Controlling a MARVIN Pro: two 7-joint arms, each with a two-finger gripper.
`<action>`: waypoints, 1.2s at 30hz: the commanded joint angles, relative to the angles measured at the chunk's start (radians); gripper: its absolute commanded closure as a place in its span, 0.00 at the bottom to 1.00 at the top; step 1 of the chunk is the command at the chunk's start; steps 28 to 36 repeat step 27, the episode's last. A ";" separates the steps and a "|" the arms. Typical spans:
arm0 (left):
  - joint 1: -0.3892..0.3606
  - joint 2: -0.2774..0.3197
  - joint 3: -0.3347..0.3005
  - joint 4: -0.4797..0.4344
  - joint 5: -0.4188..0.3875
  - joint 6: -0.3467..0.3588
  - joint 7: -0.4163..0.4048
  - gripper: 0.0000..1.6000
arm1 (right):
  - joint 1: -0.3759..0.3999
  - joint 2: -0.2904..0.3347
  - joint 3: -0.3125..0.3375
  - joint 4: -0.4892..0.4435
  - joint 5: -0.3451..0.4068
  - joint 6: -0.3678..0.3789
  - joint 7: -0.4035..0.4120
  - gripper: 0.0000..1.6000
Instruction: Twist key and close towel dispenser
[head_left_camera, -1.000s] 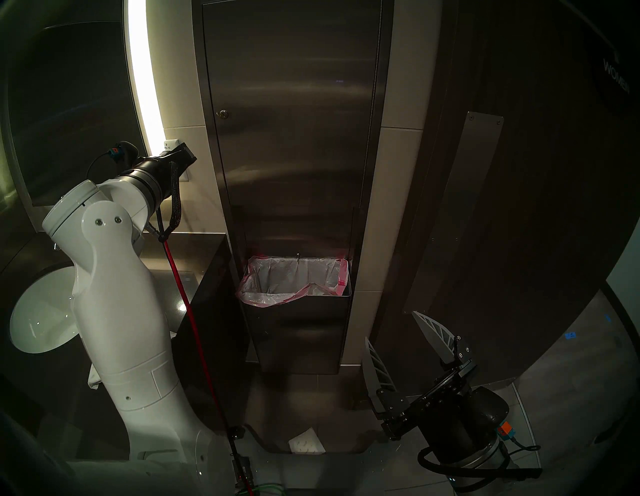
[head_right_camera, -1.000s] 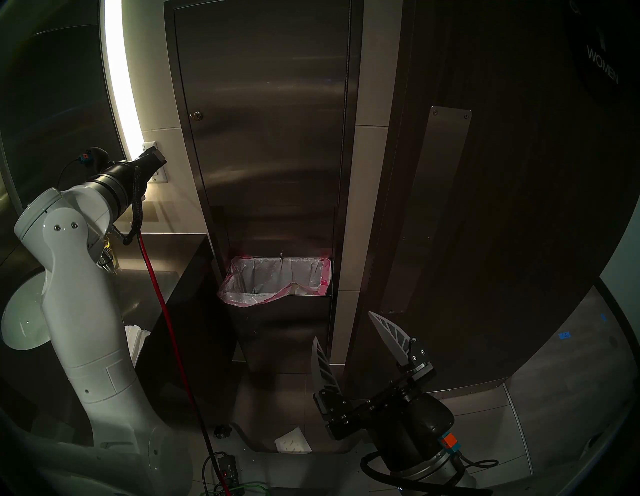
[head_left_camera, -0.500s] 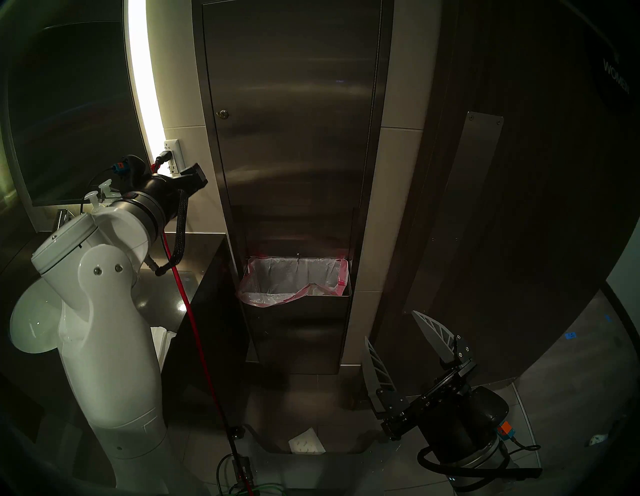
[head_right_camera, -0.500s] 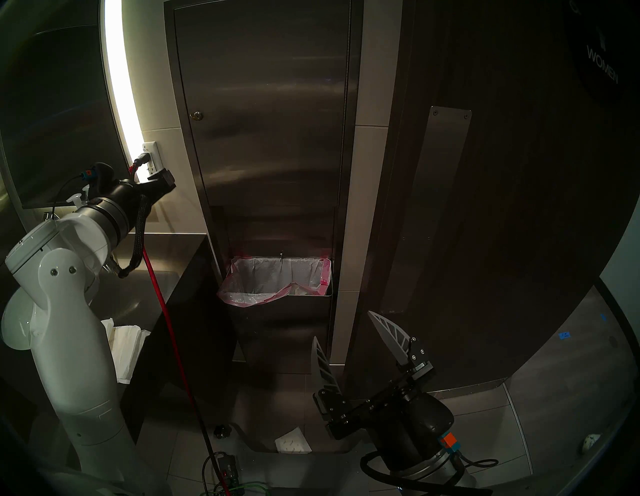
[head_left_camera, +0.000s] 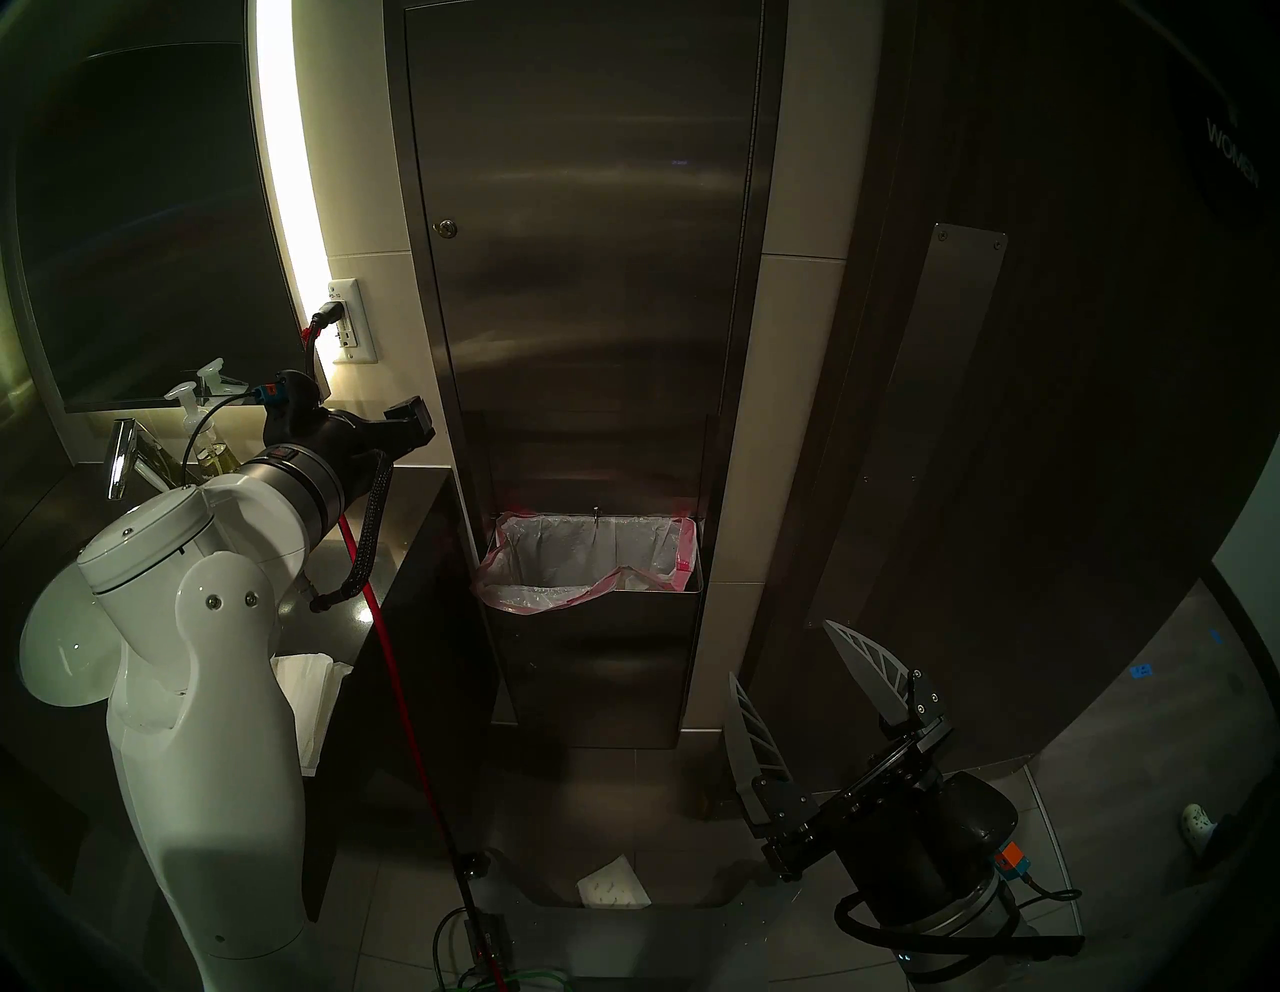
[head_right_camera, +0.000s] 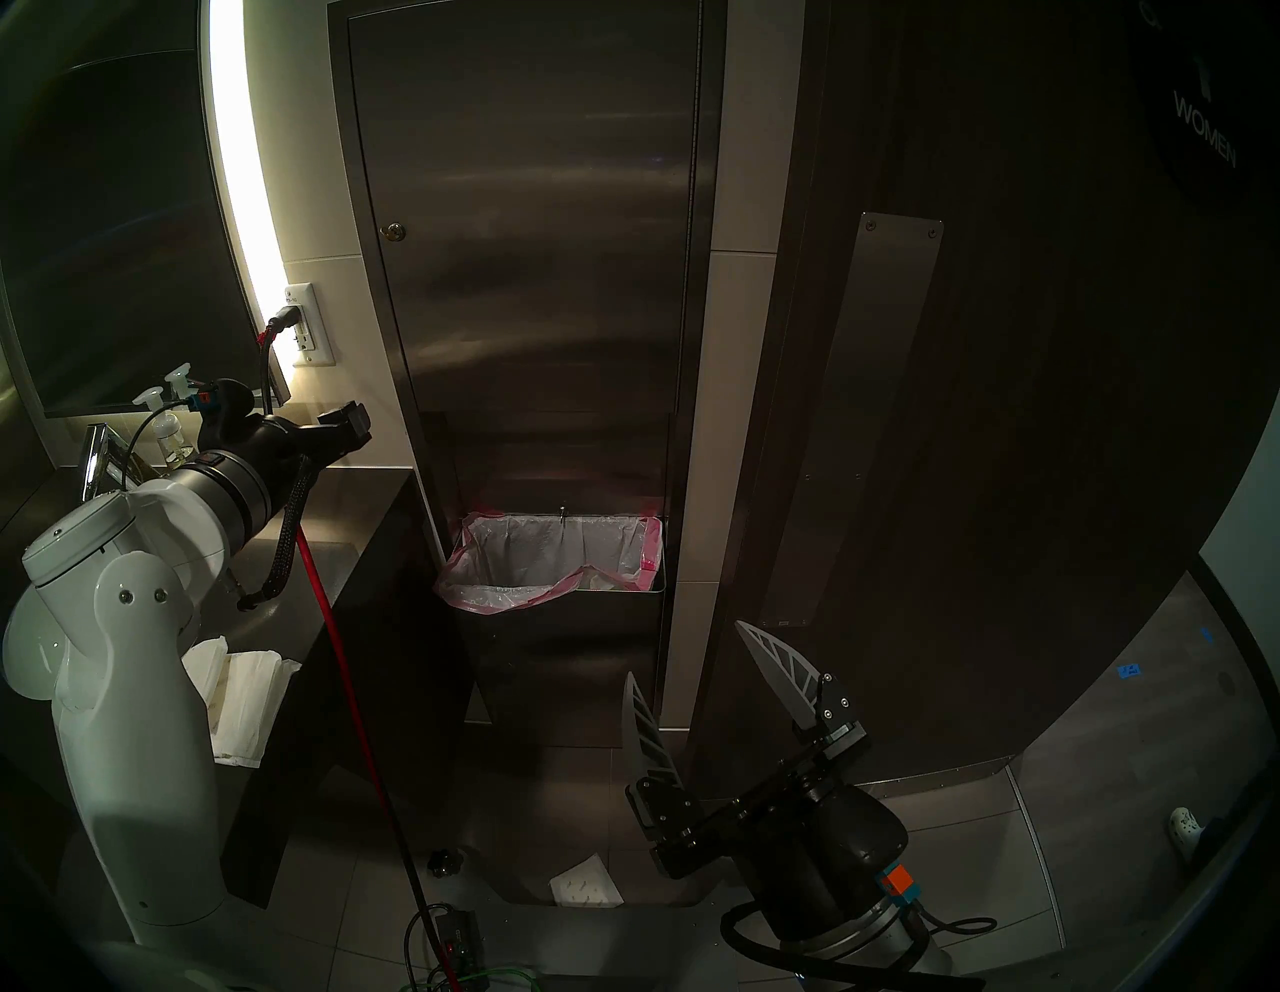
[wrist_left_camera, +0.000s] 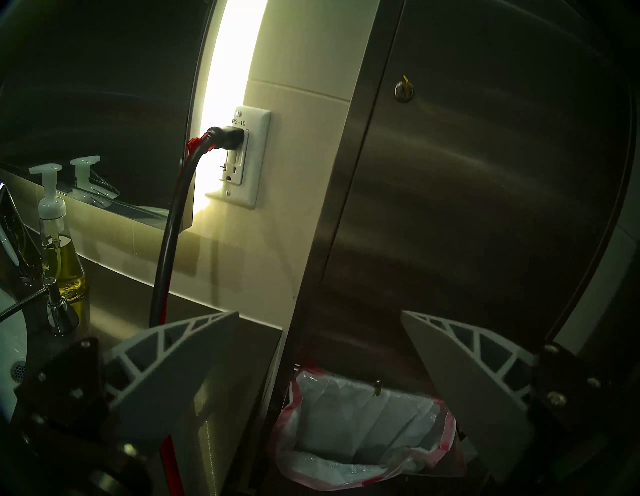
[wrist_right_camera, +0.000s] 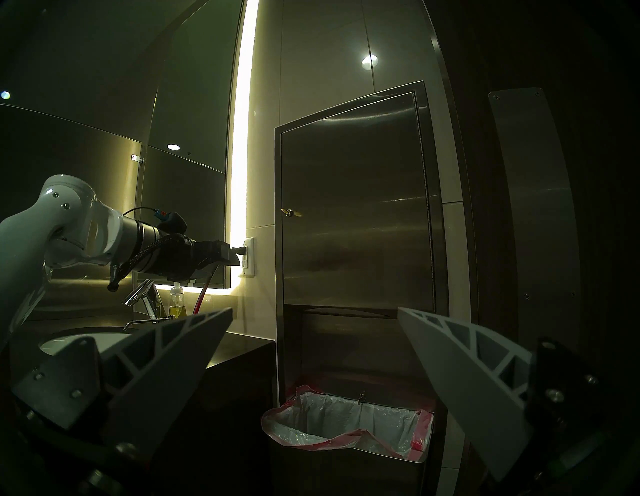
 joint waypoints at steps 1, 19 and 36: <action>0.038 0.046 -0.014 -0.014 -0.001 -0.034 -0.055 0.00 | 0.000 0.002 0.001 -0.011 -0.007 -0.001 -0.002 0.00; 0.113 0.107 -0.057 -0.014 0.010 -0.121 -0.181 0.00 | -0.001 0.002 0.002 -0.011 -0.008 -0.001 -0.002 0.00; 0.138 0.122 -0.072 -0.014 0.014 -0.155 -0.222 0.00 | -0.001 0.003 0.002 -0.011 -0.008 -0.001 -0.003 0.00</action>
